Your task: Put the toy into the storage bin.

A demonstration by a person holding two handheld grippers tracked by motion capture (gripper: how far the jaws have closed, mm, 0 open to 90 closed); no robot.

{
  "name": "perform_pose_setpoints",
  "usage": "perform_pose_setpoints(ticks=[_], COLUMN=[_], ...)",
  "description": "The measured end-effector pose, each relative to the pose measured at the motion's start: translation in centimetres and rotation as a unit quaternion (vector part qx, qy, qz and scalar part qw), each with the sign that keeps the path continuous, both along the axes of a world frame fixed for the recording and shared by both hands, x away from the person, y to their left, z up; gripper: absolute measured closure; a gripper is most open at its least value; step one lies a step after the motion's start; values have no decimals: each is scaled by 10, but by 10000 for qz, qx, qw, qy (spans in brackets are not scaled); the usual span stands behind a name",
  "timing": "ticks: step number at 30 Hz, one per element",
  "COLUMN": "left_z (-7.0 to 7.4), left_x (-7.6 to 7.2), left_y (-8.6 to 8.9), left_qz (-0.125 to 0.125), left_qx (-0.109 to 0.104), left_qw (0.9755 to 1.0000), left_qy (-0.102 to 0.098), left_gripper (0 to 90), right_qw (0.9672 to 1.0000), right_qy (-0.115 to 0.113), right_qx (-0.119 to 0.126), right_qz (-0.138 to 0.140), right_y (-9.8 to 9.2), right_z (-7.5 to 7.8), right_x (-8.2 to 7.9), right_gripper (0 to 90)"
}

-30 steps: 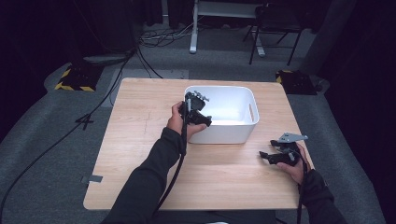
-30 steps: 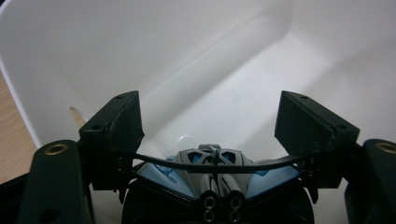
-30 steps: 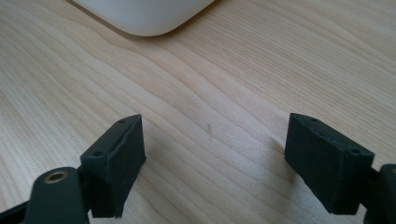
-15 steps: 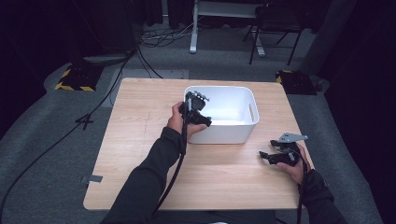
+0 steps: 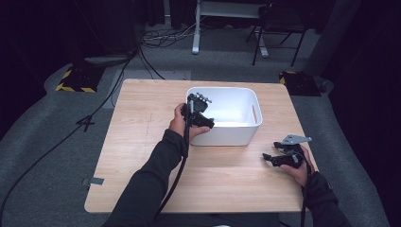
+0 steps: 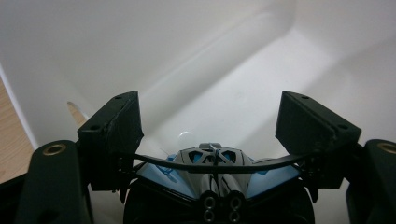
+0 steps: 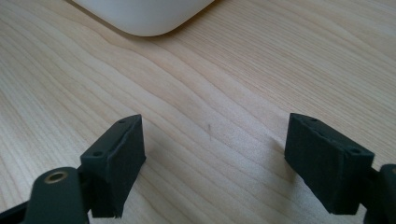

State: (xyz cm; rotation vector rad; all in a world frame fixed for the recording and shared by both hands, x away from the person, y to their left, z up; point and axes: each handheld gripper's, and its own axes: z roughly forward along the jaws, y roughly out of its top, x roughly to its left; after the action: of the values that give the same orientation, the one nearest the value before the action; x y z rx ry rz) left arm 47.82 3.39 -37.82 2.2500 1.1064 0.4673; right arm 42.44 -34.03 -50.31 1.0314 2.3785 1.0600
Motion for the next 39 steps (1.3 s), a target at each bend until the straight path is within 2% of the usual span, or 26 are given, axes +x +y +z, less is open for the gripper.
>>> perform_pose_setpoints(ticks=[7,13,14,16,19,24,34,39], left_z=[-1,0,1,4,4,6,10,12], left_x=[2,-1,-1,-2,-2,-4,-8,-10], left_y=[2,3,4,5,4,7,10,12], left_qz=[6,18,-51,-4,-59,-116,-249,-302], left_qx=[-34,-142,-194,-231,-250,-390,-356,-407], left_qw=[10000,9999,9998,9995,9995,9985,9978,9971], left_qy=[39,-67,-97,-192,-175,-356,-490,-572], left_gripper=[218,216,220,221,224,222,224,224], right_qw=[10000,10000,10000,10000,10000,10000,10000,10000], right_qy=[1,-1,1,0,0,0,-1,-1], right_qx=[3,2,4,3,2,1,1,2], right_qz=[0,0,0,0,3,5,4,6], right_y=[0,0,0,0,0,0,0,0], right_z=[0,0,0,0,0,0,0,0], right_x=[0,0,0,0,0,0,0,0], right_gripper=[202,202,202,202,202,203,202,202])
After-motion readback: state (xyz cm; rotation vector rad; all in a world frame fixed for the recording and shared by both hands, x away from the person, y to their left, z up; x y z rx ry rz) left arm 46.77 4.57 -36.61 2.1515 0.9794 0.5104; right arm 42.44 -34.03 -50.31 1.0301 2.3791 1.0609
